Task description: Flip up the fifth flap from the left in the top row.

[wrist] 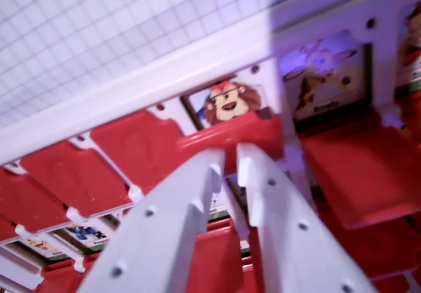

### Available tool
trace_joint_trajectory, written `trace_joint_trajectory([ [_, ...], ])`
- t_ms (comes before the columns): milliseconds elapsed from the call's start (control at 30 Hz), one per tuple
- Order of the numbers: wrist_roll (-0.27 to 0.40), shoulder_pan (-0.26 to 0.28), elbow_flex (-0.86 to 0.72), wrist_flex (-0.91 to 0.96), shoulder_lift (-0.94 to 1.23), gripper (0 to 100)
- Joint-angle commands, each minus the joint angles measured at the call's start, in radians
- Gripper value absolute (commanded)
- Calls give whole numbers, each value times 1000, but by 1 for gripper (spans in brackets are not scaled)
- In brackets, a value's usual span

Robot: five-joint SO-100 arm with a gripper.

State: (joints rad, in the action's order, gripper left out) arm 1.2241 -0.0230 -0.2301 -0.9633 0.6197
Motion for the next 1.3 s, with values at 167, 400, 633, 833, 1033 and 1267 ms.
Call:
trace_joint_trajectory([
  [167,29,-12,118,87,31,2],
  [400,38,-11,135,120,21,2],
  [633,35,0,144,135,66,2],
  [833,57,14,55,37,201,2],
  [1033,49,43,-107,-43,443,2],
  [1267,114,74,-307,-178,730,2],
])
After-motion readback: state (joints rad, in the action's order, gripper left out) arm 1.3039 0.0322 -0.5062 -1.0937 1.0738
